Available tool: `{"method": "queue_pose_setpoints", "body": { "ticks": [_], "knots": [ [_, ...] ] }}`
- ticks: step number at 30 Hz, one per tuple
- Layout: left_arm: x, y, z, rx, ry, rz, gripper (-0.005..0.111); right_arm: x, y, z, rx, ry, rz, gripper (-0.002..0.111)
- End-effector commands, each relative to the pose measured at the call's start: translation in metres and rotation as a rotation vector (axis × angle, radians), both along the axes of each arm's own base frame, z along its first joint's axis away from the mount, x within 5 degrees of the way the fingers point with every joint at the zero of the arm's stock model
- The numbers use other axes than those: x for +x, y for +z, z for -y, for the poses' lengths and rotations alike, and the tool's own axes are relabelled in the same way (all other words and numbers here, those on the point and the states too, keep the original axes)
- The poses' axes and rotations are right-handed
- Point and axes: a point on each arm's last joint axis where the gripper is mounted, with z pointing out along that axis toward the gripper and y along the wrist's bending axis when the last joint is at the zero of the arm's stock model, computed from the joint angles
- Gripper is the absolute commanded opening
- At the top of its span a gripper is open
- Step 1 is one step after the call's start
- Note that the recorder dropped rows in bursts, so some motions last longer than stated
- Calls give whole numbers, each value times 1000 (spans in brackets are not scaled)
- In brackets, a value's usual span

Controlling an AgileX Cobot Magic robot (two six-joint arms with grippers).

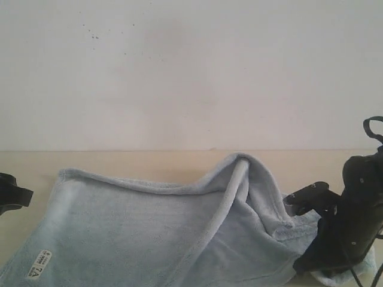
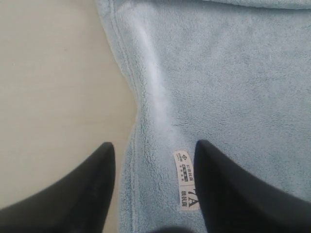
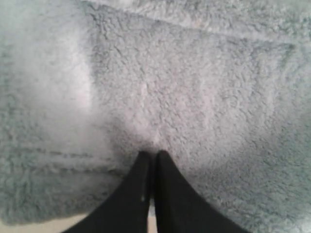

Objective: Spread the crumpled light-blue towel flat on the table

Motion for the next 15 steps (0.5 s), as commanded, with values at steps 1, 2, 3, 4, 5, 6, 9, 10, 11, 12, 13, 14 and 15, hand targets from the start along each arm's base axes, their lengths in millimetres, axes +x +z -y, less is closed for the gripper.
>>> {"method": "queue_pose_setpoints", "body": {
  "ticks": [1, 2, 3, 4, 5, 6, 9, 10, 11, 12, 13, 14, 15],
  "knots": [
    [-1, 1, 0, -9, 2, 12, 48, -43, -8, -21, 50, 18, -174, 4],
    [-1, 1, 0, -9, 2, 13, 48, -49, -2, -30, 59, 48, -164, 4],
    [0, 1, 0, -15, 6, 14, 48, -55, 5, -39, 63, 87, -147, 4],
    [0, 1, 1, -16, 6, 14, 48, -61, 11, -46, 64, 121, -135, 4],
    [0, 1, 1, -16, 6, 14, 48, -66, 20, -54, 71, 159, -109, 4],
    [0, 1, 1, -20, 9, 13, 48, -70, 28, -60, 74, 189, -81, 4],
    [-1, 0, 1, -20, 8, 7, 48, -74, 51, -64, 87, 177, 18, 4],
    [-1, 0, 1, -20, 8, 7, 48, -74, 59, -62, 87, 171, 50, 4],
    [-1, 0, 1, -20, 8, 7, 48, -73, 65, -58, 70, 160, 84, 4],
    [-1, 0, 1, -20, 8, 7, 48, -72, 72, -53, 49, 141, 120, 4],
    [-1, 0, 1, -20, 8, 7, 48, -70, 76, -48, 24, 124, 149, 4],
    [-1, 1, 1, -22, 9, 9, 48, -69, 81, -43, 4, 113, 177, 4],
    [-1, 1, 1, -24, 11, 11, 48, -67, 85, -38, -8, 107, 202, 4]
  ]
}}
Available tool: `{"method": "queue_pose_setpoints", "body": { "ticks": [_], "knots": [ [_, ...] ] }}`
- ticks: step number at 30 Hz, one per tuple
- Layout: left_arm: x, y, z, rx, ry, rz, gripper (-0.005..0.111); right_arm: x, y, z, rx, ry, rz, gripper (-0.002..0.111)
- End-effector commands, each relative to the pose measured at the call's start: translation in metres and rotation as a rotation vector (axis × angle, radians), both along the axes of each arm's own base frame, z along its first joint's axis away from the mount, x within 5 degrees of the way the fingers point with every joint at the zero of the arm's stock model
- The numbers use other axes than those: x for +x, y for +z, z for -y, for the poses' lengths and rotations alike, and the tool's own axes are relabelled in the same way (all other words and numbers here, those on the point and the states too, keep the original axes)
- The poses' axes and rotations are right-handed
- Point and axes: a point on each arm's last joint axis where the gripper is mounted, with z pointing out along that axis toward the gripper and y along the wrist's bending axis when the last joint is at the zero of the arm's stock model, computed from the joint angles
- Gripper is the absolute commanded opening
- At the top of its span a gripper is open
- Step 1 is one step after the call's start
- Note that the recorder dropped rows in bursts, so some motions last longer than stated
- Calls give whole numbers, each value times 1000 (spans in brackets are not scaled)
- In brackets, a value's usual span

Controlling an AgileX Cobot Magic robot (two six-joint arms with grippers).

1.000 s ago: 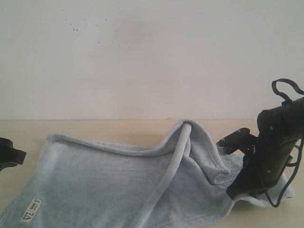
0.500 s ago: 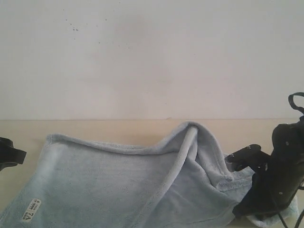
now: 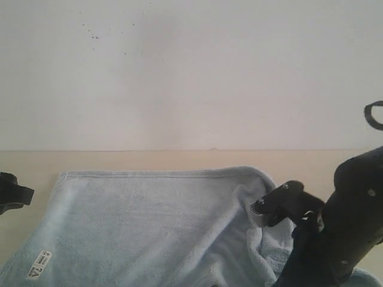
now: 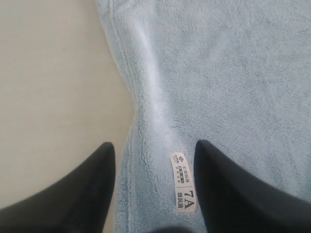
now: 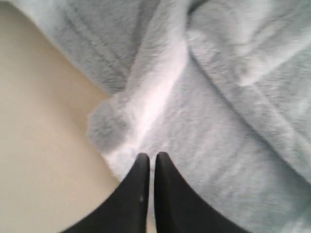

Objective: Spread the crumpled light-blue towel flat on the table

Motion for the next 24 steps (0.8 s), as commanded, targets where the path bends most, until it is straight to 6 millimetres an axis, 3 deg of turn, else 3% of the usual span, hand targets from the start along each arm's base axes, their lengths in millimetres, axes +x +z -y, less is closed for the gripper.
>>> {"method": "queue_pose_setpoints", "body": {
  "ticks": [1, 3, 5, 7, 9, 11, 16, 24],
  "knots": [
    [-1, 1, 0, -11, 4, 11, 48, 6, 21, 21, -51, -57, 127, 4],
    [0, 1, 0, -14, 6, 17, 48, 10, 24, 25, -36, -72, 151, 4],
    [0, 1, 0, -14, 6, 19, 48, 14, 24, 24, -7, -92, 172, 12],
    [0, 1, 0, -14, 6, 19, 48, 17, 22, 22, 31, -109, 185, 29],
    [0, 1, 0, -14, 6, 19, 48, 21, 18, 17, 85, -161, 192, 53],
    [0, 1, 0, -15, 6, 21, 48, 24, 12, 14, 129, -232, 179, 63],
    [0, 1, 0, -15, 6, 24, 48, 30, -1, 8, 202, -323, 147, 48],
    [1, 2, 0, -15, 6, 31, 48, 40, 3, 0, 395, -513, 187, 49]
  ]
}}
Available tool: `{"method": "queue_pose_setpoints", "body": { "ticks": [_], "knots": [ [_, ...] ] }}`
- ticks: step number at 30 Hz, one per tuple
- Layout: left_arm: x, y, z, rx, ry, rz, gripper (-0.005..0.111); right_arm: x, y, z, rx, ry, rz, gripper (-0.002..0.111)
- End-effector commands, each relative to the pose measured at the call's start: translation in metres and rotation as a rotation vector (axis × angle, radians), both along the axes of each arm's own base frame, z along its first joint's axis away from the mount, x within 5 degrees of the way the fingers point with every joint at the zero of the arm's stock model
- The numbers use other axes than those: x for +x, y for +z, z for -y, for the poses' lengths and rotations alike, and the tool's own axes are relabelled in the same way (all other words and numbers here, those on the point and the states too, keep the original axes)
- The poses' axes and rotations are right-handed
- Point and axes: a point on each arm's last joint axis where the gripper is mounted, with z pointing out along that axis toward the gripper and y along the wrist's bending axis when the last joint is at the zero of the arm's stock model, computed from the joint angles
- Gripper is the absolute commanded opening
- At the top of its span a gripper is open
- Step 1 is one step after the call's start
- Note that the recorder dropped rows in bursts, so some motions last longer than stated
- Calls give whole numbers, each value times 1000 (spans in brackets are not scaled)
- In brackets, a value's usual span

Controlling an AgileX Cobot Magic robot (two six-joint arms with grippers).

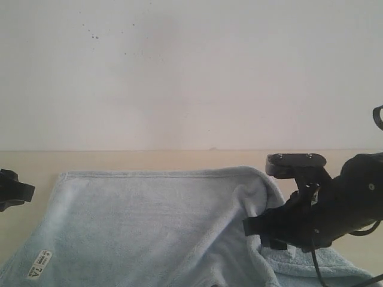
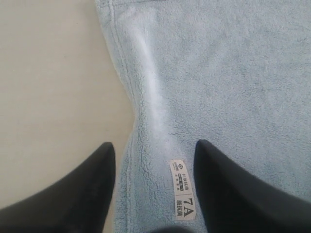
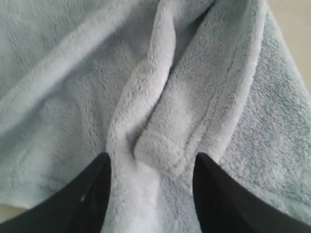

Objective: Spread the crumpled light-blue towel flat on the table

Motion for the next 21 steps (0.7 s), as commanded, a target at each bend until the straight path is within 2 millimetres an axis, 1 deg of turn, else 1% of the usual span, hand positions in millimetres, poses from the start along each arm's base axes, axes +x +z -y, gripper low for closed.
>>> {"method": "queue_pose_setpoints", "body": {
  "ticks": [1, 4, 6, 10, 13, 15, 16, 18, 21],
  "knots": [
    [-1, 1, 0, -8, 2, 10, 48, 4, 3, -1, 99, -114, 10, 49],
    [0, 1, 0, -8, 3, 15, 48, 2, -1, 3, 114, -152, -3, 49],
    [0, 1, 0, -9, 3, 17, 48, -2, -7, 5, 139, -197, -11, 49],
    [0, 1, 0, -9, 3, 18, 48, -9, -18, 10, 165, -237, 21, 49],
    [0, 1, 0, -9, 3, 25, 48, -8, -18, 11, 187, -263, 36, 49],
    [0, 1, 0, -9, 3, 25, 48, -7, -19, 16, 182, -278, 27, 49],
    [0, 1, 0, -9, 3, 25, 48, -6, -20, 22, 175, -300, 12, 49],
    [1, 2, 0, -9, 3, 31, 48, -4, -21, 28, 170, -320, 5, 49],
    [1, 2, 0, -13, 5, 40, 48, -4, -21, 28, 167, -314, 5, 49]
  ]
}}
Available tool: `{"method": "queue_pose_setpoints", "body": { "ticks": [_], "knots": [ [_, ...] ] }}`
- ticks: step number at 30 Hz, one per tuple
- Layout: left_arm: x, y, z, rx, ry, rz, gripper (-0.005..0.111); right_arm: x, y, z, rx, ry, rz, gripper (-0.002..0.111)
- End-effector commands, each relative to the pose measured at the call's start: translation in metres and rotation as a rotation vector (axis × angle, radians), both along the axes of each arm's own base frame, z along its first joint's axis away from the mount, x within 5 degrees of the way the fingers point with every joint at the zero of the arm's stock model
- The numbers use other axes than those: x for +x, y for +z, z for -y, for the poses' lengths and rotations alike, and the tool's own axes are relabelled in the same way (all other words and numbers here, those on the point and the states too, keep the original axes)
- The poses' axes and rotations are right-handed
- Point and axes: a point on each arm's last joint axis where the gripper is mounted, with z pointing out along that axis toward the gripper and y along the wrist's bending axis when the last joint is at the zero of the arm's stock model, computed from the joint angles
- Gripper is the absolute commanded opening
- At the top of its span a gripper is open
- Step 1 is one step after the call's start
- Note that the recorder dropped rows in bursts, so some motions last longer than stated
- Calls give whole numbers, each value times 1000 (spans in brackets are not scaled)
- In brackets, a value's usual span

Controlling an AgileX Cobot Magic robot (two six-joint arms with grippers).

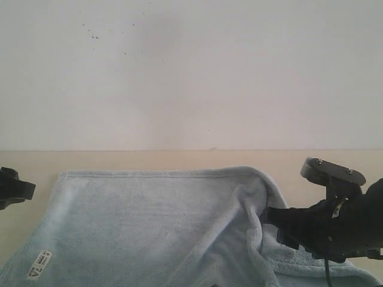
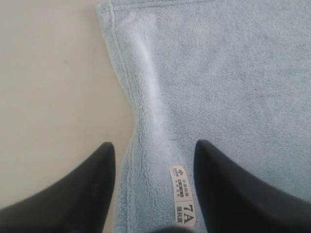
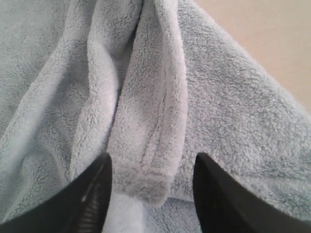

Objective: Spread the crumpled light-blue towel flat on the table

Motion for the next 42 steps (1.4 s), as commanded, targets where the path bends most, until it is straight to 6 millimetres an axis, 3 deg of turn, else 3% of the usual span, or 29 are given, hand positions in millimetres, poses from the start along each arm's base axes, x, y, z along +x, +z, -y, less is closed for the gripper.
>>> {"method": "queue_pose_setpoints", "body": {
  "ticks": [1, 11, 29, 33, 42],
  "knots": [
    [0, 1, 0, -9, 3, 25, 48, -1, -1, 3, -5, -3, -9, 49],
    [1, 2, 0, -9, 3, 29, 48, 1, -18, 2, -25, -4, -58, 49],
    [1, 2, 0, -10, 4, 34, 48, 6, -14, -2, -9, -2, 14, 49],
    [1, 2, 0, -10, 4, 34, 48, 7, 3, -12, -13, 71, 154, 49],
    [1, 2, 0, -10, 4, 32, 48, -2, 77, -12, -89, 233, 560, 49]
  ]
}}
